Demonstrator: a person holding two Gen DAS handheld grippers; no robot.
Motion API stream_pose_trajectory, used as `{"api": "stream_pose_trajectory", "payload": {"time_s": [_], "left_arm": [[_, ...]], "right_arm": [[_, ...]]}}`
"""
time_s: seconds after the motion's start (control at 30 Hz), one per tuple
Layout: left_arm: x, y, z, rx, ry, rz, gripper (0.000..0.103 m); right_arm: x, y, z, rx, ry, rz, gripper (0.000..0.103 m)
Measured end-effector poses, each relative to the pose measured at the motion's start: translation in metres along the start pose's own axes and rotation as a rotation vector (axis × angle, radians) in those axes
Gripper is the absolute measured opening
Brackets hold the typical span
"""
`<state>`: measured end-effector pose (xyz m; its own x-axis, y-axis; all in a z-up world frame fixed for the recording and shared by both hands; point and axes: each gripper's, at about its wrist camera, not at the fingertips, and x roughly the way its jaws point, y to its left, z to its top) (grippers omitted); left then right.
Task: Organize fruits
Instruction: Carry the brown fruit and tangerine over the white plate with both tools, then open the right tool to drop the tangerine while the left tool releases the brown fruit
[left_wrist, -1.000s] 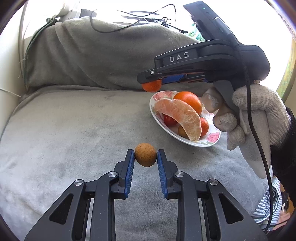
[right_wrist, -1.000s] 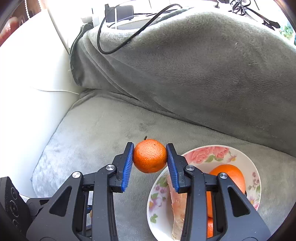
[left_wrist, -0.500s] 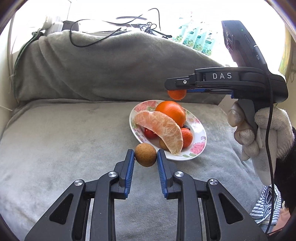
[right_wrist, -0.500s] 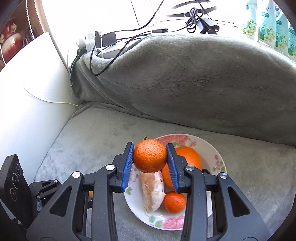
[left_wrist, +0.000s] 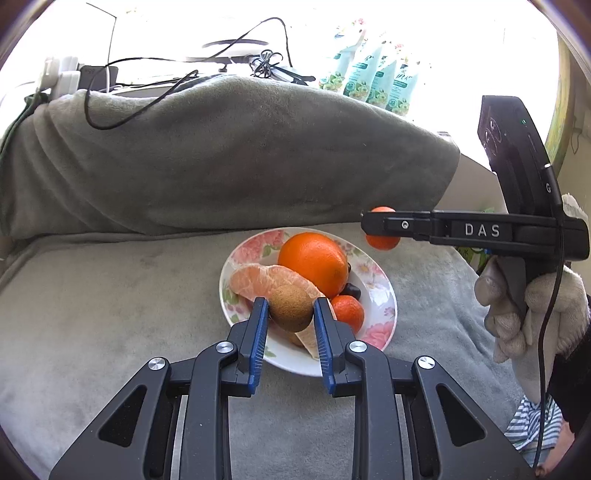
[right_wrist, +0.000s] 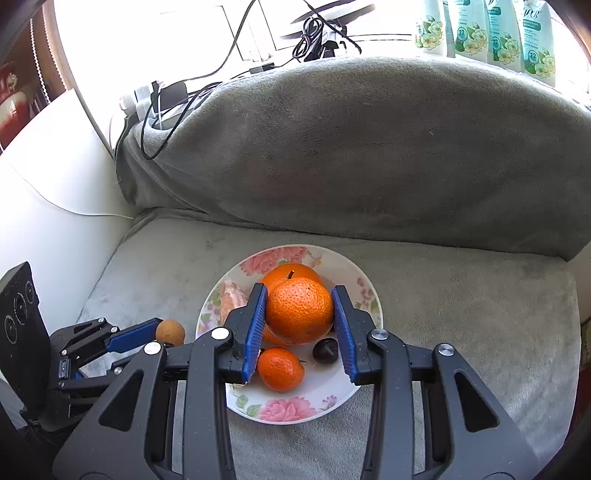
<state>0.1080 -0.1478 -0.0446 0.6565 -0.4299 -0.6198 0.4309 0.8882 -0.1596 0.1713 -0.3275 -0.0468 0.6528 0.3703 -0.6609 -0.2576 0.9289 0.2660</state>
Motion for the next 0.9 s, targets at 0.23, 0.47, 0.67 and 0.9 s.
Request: {"api": "stream_pose_trajectory", "payload": {"time_s": [0.23, 0.47, 0.67, 0.9], "left_arm": [[0.022, 0.005, 0.019, 0.006, 0.001, 0.026, 0.024], [0.042, 0.008, 0.031, 0.011, 0.015, 0.042, 0.024], [0.052, 0.004, 0.037, 0.023, 0.022, 0.044, 0.024], [0.056, 0.003, 0.041, 0.023, 0.023, 0.040, 0.024]], "right_arm": [[0.009, -0.008, -0.012, 0.013, 0.023, 0.009, 0.037], [0.012, -0.012, -0.020, 0.008, 0.026, 0.008, 0.037], [0.015, -0.012, -0.025, -0.003, 0.031, 0.003, 0.037], [0.022, -0.011, -0.026, -0.007, 0.043, 0.010, 0.037]]}}
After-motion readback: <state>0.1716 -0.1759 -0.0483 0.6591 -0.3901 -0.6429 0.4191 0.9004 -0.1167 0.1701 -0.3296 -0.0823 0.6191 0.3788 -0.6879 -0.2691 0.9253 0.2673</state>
